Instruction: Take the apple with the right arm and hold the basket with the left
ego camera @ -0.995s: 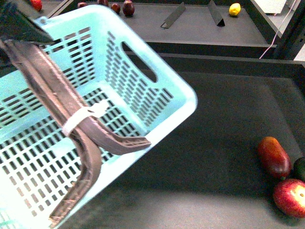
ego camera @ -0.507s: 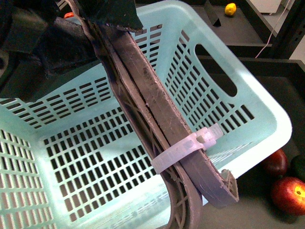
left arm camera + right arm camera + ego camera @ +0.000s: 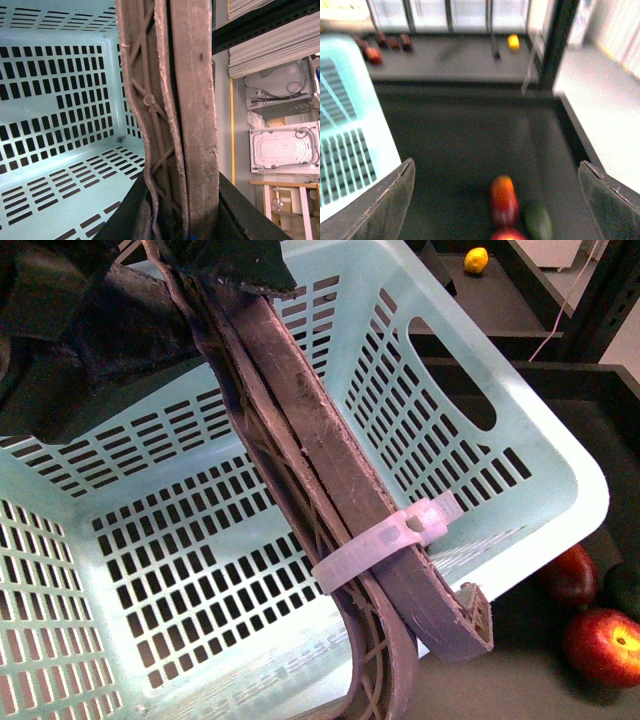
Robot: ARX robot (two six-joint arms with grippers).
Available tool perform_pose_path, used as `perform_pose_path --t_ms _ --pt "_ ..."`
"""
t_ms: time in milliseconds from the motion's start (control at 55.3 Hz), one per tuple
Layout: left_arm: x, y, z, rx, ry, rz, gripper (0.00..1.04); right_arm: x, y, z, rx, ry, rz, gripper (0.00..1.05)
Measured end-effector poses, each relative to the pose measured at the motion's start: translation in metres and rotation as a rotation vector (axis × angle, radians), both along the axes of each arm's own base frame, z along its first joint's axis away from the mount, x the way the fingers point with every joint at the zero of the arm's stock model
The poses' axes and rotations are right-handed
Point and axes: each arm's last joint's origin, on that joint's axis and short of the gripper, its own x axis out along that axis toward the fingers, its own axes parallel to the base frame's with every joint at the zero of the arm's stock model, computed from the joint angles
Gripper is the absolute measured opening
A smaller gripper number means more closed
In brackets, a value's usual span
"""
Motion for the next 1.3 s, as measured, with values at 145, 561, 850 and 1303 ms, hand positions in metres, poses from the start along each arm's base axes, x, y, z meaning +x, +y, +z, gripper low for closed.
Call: perform_pose_path --t_ms 145,561,850,1303 --pt "0.000 0.000 0.000 0.001 0.000 0.001 0.21 0.021 -0.006 -0.004 0.027 0.049 -0.017 0.96" --pt "0.000 0.000 0.000 0.000 0.000 0.000 0.21 0.122 -0.033 -0.054 0.072 0.285 -0.130 0.96" --pt "0.000 0.000 0.000 0.003 -0.001 0.003 0.21 0.151 -0.050 -0.094 0.105 0.429 -0.175 0.96" --pt "0.000 0.000 -0.001 0.007 -0.001 0.002 0.21 0.173 -0.053 -0.134 0.146 0.547 -0.138 0.96"
